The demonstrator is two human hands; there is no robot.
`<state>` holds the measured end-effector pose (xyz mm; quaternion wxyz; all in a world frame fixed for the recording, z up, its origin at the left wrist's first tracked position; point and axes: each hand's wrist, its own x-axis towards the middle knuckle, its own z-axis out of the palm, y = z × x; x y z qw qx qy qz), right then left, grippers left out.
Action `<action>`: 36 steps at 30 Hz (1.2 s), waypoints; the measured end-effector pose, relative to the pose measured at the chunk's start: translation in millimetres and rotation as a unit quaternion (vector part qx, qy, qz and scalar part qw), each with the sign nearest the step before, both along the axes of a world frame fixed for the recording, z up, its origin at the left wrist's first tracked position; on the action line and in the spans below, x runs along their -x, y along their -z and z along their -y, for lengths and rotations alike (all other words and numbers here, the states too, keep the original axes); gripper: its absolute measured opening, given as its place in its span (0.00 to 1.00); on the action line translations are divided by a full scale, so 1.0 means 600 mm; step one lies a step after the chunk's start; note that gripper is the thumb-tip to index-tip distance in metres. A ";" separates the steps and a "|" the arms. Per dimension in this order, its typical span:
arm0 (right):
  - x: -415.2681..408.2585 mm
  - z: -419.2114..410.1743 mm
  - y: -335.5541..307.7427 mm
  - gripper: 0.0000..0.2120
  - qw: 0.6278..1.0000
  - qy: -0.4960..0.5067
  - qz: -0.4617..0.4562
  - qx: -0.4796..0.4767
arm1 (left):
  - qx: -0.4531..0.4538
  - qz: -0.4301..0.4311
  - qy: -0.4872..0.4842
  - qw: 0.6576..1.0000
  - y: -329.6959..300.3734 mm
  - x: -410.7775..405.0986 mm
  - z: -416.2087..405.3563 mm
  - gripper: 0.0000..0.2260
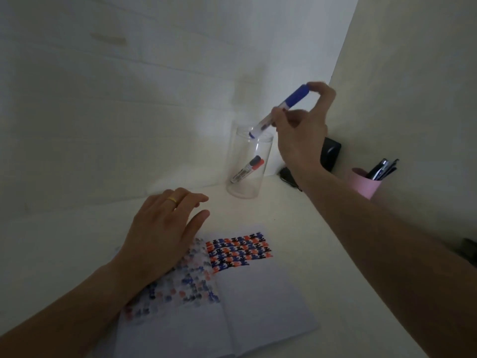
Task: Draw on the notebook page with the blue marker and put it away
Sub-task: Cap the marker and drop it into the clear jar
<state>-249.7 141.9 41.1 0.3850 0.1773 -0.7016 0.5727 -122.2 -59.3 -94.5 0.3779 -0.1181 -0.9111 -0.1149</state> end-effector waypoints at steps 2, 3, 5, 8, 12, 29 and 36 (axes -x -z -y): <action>0.031 0.011 -0.015 0.23 0.998 0.044 -0.035 -0.037 | 0.001 -0.001 -0.002 1.000 0.001 0.001 0.001 0.14; 0.045 0.016 -0.018 0.23 0.995 0.062 -0.039 -0.062 | 0.001 0.000 -0.003 1.000 0.002 0.001 0.002 0.14; 0.072 0.024 -0.015 0.22 0.989 0.094 -0.032 -0.110 | 0.002 0.006 -0.004 1.000 0.002 0.001 0.002 0.14; 0.101 0.033 0.004 0.18 0.979 0.118 0.003 -0.169 | 0.005 0.014 -0.002 1.000 0.002 0.000 0.001 0.15; 0.112 0.042 0.032 0.10 0.959 0.139 0.058 -0.241 | 0.007 0.023 0.004 1.000 0.003 0.000 0.002 0.15; -0.017 -0.002 0.093 0.07 0.944 0.104 0.007 -0.313 | 0.016 0.063 0.015 0.998 0.000 -0.001 0.001 0.15; -0.137 -0.066 0.217 0.12 0.907 0.053 0.138 -0.394 | 0.029 0.130 0.077 0.988 -0.001 -0.009 -0.006 0.18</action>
